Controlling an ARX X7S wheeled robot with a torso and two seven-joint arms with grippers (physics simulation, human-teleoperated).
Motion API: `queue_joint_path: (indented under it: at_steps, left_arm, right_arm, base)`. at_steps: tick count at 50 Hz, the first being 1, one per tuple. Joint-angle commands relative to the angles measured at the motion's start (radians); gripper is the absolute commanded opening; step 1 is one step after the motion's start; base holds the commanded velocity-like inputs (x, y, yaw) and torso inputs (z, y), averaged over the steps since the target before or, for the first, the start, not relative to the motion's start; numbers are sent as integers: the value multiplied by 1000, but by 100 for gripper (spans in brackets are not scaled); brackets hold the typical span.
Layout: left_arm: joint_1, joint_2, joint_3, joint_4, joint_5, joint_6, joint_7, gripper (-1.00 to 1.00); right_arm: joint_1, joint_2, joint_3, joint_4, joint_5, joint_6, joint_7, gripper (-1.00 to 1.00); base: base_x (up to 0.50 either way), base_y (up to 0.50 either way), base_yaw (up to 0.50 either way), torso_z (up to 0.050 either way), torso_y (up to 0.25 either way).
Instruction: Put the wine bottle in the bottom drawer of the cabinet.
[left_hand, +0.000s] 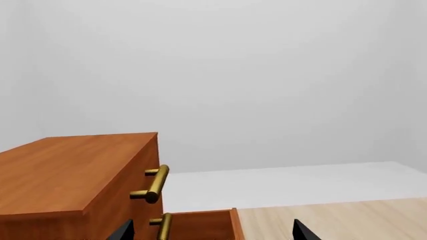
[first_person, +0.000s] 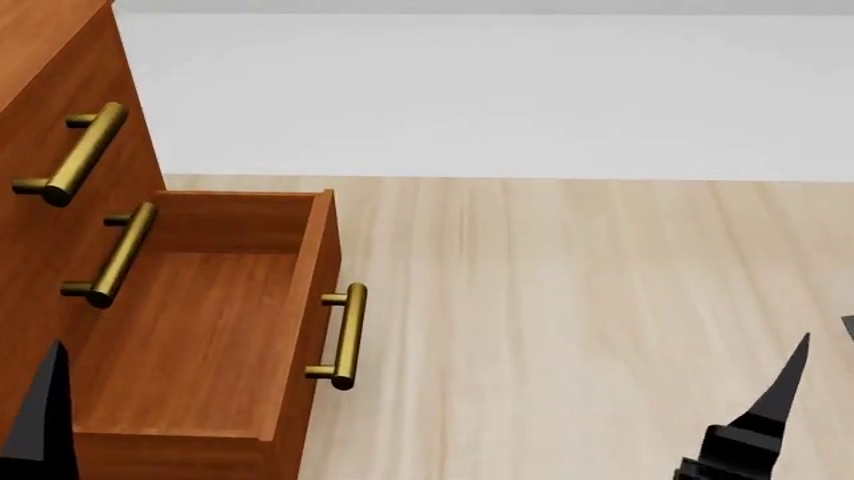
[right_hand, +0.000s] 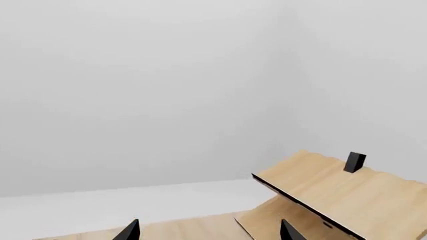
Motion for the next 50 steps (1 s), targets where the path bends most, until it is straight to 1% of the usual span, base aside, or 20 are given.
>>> queue_joint_path:
  at_steps: [1,18,24,50]
  left_arm:
    - [14,0,-23,0,-9,-11,3,100]
    - [53,-8,-42,-13,0,-14,18,100]
    - [62,-3,-52,-15,-1,-17,19,100]
    - [106,-1,-86,-26,7,-12,35,100]
  right_arm:
    - [-10,-21,71,48,51,10,12,100]
    - [-54,-32,88,90,26,-13,29,100]
    - [-70,-34,120,96,38,-22,28,100]
    - [-31,-30,126,236,29,-55,16,100]
  base:
    - [0,0,0,0,0]
    - [0,0,0,0,0]
    - [0,0,0,0,0]
    - [0,0,0,0,0]
